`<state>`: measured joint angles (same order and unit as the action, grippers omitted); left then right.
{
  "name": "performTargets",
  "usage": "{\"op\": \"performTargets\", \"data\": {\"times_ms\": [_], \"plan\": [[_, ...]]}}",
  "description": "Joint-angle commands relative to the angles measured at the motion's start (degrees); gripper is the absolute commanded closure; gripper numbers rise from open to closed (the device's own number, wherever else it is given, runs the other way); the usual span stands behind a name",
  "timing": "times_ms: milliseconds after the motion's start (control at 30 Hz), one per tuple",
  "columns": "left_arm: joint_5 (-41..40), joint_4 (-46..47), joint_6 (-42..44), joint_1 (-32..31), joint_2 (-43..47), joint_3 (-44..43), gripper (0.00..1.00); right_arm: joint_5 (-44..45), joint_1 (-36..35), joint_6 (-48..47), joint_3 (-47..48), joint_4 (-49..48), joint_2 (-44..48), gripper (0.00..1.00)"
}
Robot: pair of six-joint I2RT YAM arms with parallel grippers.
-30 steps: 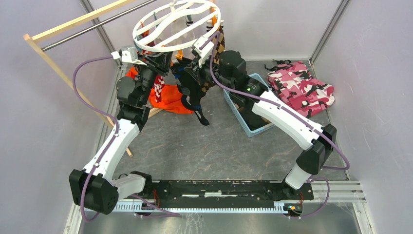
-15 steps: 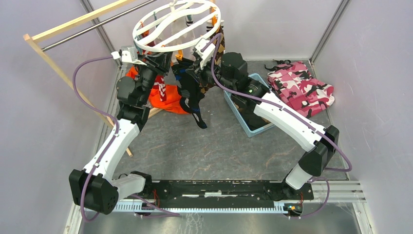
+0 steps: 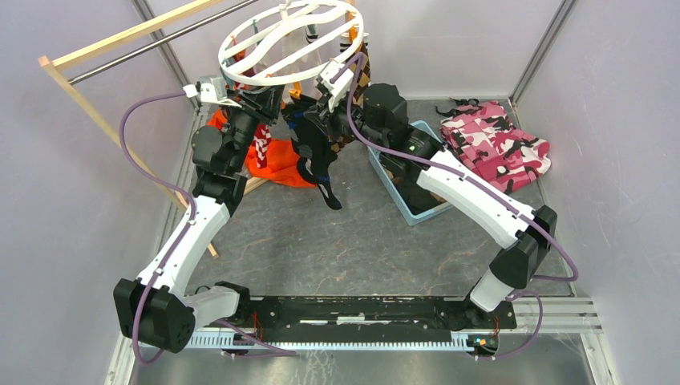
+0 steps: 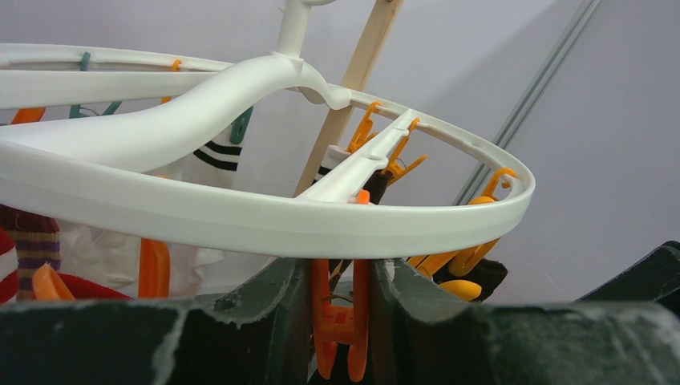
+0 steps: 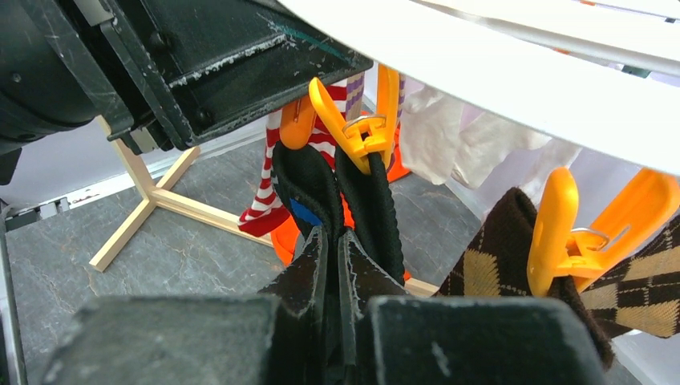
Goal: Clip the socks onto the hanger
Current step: Clamp the sock onto the hanger.
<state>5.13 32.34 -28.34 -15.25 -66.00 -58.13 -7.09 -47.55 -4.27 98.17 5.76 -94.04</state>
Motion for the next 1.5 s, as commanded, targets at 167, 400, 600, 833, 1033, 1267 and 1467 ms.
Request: {"op": "performTargets", "data": {"times_ms": [167,400,600,833,1033,1267,1467], "plan": [[0.7,0.2,-2.3,-0.1,-0.4,-1.1,0.98,-0.2,-0.4,0.5,5.2,-2.8,-1.4,1.00],[0.7,0.4,-2.4,-0.1,-0.4,-1.1,0.98,-0.3,-1.0,0.8,5.4,-3.1,-2.0,1.00],[0.7,0.3,-2.4,-0.1,-0.4,-0.9,0.98,1.3,-1.0,0.2,8.9,-3.5,-2.7,1.00],[0.7,0.3,-2.5,-0.1,-0.5,-1.2,0.98,1.1,-1.0,0.8,7.7,-3.2,-2.1,1.00],[0.5,0.1,-3.1,-0.1,0.2,-1.2,0.78,1.1,-1.0,0.9,5.1,-3.0,-1.3,1.00],[0.2,-1.5,-3.8,-0.1,1.9,-1.1,0.44,1.2,-0.9,0.9,4.7,-3.1,-1.3,0.99],[-0.1,-5.1,-4.0,-0.1,4.0,-0.8,0.25,1.0,-0.9,0.6,4.4,-3.0,-1.0,0.82]]}}
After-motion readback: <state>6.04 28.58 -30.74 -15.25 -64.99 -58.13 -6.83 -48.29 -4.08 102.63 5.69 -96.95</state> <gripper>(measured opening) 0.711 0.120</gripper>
